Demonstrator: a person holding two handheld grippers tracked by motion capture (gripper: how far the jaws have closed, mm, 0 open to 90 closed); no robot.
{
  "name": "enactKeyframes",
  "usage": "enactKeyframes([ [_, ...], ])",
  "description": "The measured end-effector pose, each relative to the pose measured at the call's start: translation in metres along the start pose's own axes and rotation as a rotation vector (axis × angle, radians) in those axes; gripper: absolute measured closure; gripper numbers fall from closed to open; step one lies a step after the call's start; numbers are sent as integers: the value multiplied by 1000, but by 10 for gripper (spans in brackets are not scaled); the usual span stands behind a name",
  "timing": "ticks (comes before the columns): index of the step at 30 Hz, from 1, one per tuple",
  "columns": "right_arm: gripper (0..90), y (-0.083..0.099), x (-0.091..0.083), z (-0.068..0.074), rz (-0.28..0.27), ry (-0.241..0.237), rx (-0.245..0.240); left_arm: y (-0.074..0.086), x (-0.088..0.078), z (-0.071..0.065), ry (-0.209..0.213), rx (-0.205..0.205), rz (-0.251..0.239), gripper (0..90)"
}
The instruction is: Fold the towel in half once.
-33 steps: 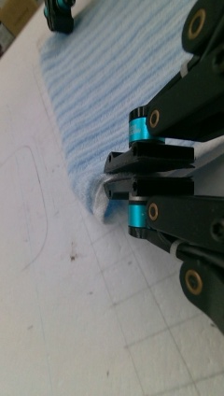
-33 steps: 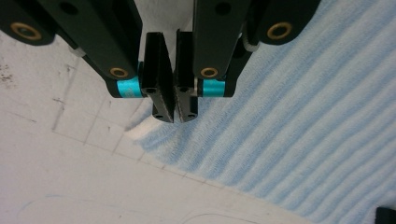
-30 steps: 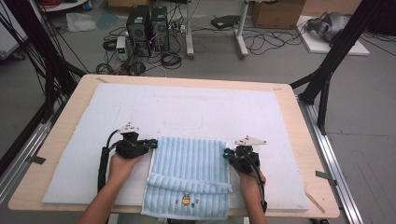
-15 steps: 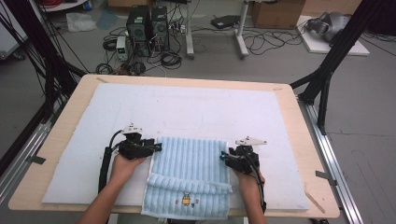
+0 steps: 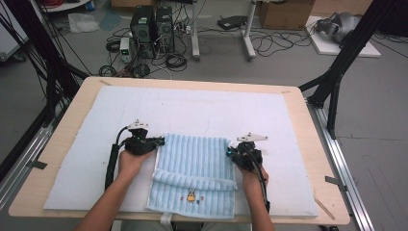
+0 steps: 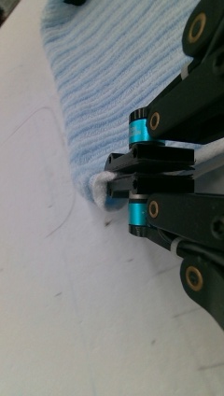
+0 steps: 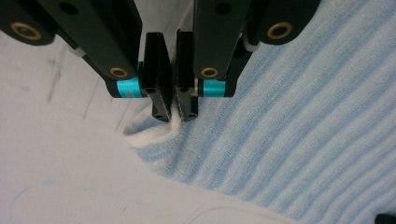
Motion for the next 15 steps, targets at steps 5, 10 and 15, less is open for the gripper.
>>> enactKeyframes([
  [5,858,-15,14,-10,-6,26,4,-15,11,10,9,39,-43,863],
  [10,857,-29,26,-20,-23,52,2,-29,19,21,21,96,-93,862],
  [15,857,-41,40,-27,-33,73,-8,-35,26,27,-2,125,-121,862],
])
Point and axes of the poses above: each handheld gripper's, and its own axes: x roughly forward along the jaws, y roughly out of its underside, z roughly to its left, the point moved 5 cm from there along x, roughly forward along the jaws
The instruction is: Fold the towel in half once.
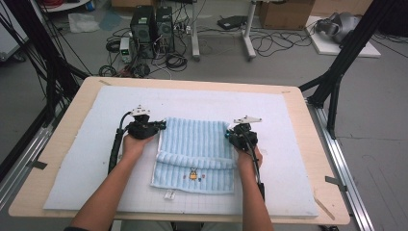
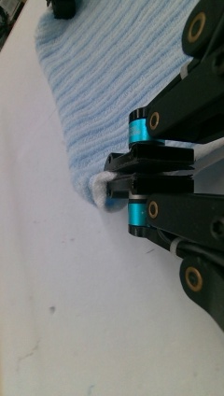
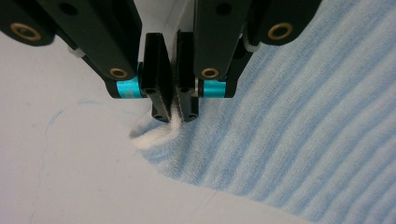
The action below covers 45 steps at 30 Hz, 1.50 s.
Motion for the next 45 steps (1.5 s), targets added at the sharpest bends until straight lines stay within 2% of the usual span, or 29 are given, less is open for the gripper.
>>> enactKeyframes([
  [2,856,-3,5,-3,-7,1,19,-1,1,3,1,-14,-13,862],
  [4,855,-6,8,-4,-8,7,11,-1,1,5,12,-31,-9,850],
  [5,849,-6,9,-4,-11,7,17,-2,1,5,2,-40,-14,819],
  [6,819,-5,10,-4,-5,6,18,-2,0,8,-26,-50,-15,712],
  [7,708,-4,11,-5,6,17,23,-1,-1,9,-31,-63,-13,598],
  [8,621,-3,10,-7,4,30,37,0,-3,11,-29,-93,-4,545],
  [9,601,-3,7,-10,-6,18,75,1,-5,12,-24,-108,7,489],
  [10,578,-4,4,-11,-19,10,91,1,-7,12,-22,-112,9,466],
  [13,544,-5,-7,-13,-45,1,85,0,-16,6,16,-85,2,468],
  [15,535,-7,-17,-13,-75,-14,84,-1,-23,0,58,-86,-7,469],
  [16,536,-8,-22,-12,-90,-41,102,-1,-26,-4,77,-79,-10,469],
  [19,549,-8,-35,-5,-110,-102,83,2,-34,-14,121,-66,1,469],
  [21,553,-5,-40,3,-94,-133,59,6,-38,-22,160,-76,43,472],
  [22,556,-2,-42,8,-80,-158,42,9,-41,-26,177,-75,35,472],
  [24,565,5,-47,15,-71,-161,7,14,-47,-32,195,-72,23,502],
  [25,566,8,-51,17,-74,-184,15,17,-49,-35,201,-76,17,501],
  [28,579,17,-60,20,-95,-208,16,26,-54,-41,228,-75,18,501],
  [30,587,23,-65,23,-87,-223,14,32,-56,-46,246,-68,25,501],
  [33,587,33,-72,26,-86,-268,6,37,-58,-51,266,-64,29,496],
  [34,587,35,-74,28,-97,-299,8,38,-59,-53,278,-64,27,493],
  [35,587,38,-76,30,-97,-326,10,40,-60,-55,283,-55,30,496],
  [38,586,47,-79,33,-82,-338,-1,45,-64,-60,286,-36,42,505],
  [40,603,52,-79,32,-67,-318,-3,49,-64,-61,270,-29,59,517],
  [42,662,57,-77,30,-42,-292,-1,52,-64,-62,245,-30,79,557],
  [43,713,58,-76,30,-34,-296,0,52,-65,-63,238,-19,76,598],
  [44,778,60,-77,31,-35,-302,-5,53,-67,-64,222,-4,80,684],
  [45,836,61,-78,33,-34,-303,-17,55,-69,-65,207,14,81,806],
])
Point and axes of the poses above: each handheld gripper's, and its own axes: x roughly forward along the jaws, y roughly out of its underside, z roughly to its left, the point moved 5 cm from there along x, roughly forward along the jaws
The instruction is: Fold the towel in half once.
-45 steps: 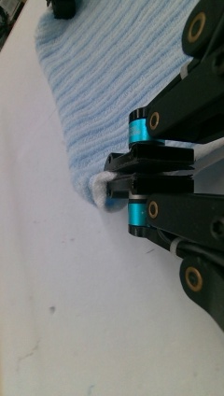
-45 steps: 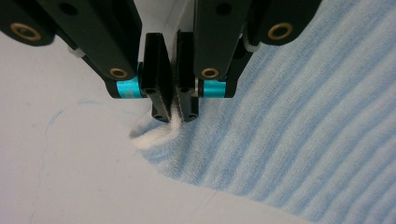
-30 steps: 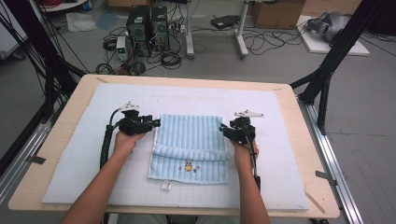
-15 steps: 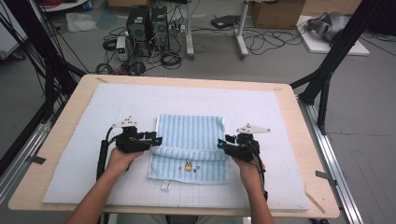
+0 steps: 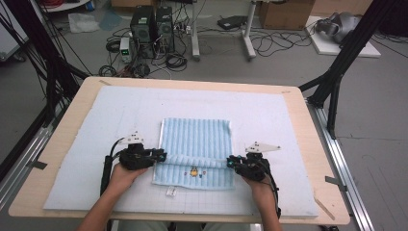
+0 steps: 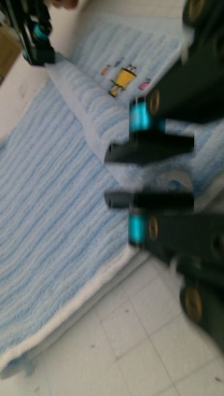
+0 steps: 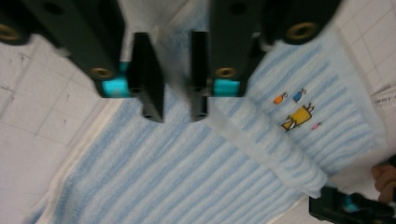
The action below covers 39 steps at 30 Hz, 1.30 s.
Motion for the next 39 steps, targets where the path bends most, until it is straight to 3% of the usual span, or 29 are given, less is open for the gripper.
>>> enactKeyframes([
  [1,852,1,-1,2,-3,-2,-12,1,-1,-1,-4,-2,2,853],
  [4,861,4,-3,7,-11,1,-27,2,-4,-2,-12,-3,-1,864],
  [9,864,4,-10,13,-46,-3,-21,0,-14,-7,0,-30,-63,865],
  [15,865,3,-20,23,-73,-6,-41,0,-30,-16,13,-15,-110,867],
  [26,865,9,-43,45,-125,-12,-79,5,-48,-35,48,12,-149,867],
  [29,865,16,-42,47,-102,-2,-88,16,-45,-34,47,9,-111,867],
  [34,864,27,-36,46,-77,-5,-87,28,-46,-36,71,-10,-99,867],
  [37,852,32,-35,47,-67,-8,-82,31,-46,-36,81,-19,-101,865],
  [39,773,33,-36,48,-68,-15,-79,29,-50,-37,86,-40,-141,841],
])
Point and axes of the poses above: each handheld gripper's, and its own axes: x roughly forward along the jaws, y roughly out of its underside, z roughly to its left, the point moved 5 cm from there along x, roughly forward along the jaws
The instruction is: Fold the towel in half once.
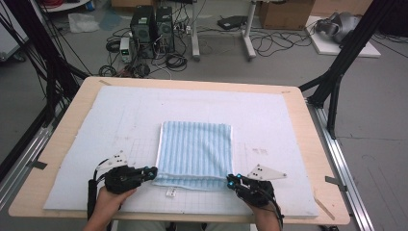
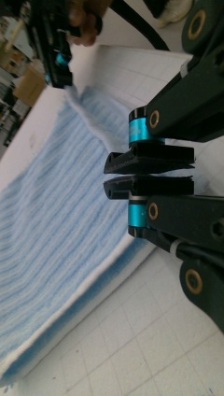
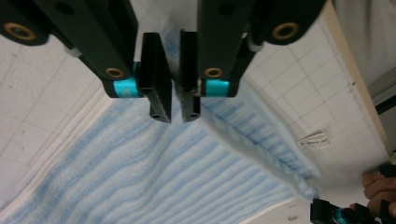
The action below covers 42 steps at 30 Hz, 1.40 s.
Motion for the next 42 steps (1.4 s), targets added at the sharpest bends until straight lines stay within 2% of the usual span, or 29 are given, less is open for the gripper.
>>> enactKeyframes([
  [1,701,-1,-3,0,-9,-2,9,-2,-1,0,-12,-9,-22,751],
  [2,702,-2,-4,1,-18,-1,20,-5,-3,1,-4,-31,-49,675],
  [3,702,-5,-7,-1,-35,9,14,-7,-4,2,-10,-25,-62,682],
  [5,704,-9,-8,-4,-42,31,21,-11,-2,4,-37,-21,-66,619],
  [7,707,-12,-3,-8,-17,80,27,-13,1,5,-42,-22,-56,607],
  [11,708,-10,12,-7,48,131,-7,-9,7,5,-51,-23,-29,599],
  [14,758,-4,20,-4,89,123,-25,-8,10,5,-51,-28,-28,611],
  [15,774,-1,23,-2,109,102,-32,-7,11,5,-52,-28,-21,612],
  [17,796,3,26,1,148,113,-63,-7,11,5,-58,-22,-18,615],
  [18,805,5,26,2,147,113,-78,-7,11,5,-55,-25,-20,615],
  [20,823,7,24,4,157,103,-75,-8,11,5,-59,-29,-29,619],
  [23,822,10,19,7,160,95,-114,-8,10,4,-59,-26,-31,632],
  [24,820,11,18,8,152,90,-128,-8,10,4,-59,-26,-25,648],
  [26,779,12,15,8,139,78,-115,-6,13,2,-52,-29,-6,686],
  [28,725,11,12,6,98,57,-69,-4,17,0,-59,-13,20,686],
  [30,734,9,9,1,38,76,-30,-1,22,0,-75,-17,60,689],
  [31,766,8,8,-1,32,97,-21,1,23,1,-85,-16,90,701],
  [32,808,8,8,-4,46,123,-35,4,24,2,-104,-22,129,719],
  [33,834,8,10,-7,70,147,-55,6,25,2,-126,-29,161,774],
  [34,845,10,11,-8,105,160,-55,6,26,2,-129,-29,168,799],
  [36,845,11,13,-9,126,165,-57,9,27,1,-148,-22,200,838],
  [38,846,12,13,-9,129,163,-58,10,27,-1,-147,-13,217,851],
  [42,849,15,9,-5,144,160,-83,15,22,-6,-142,5,229,880],
])
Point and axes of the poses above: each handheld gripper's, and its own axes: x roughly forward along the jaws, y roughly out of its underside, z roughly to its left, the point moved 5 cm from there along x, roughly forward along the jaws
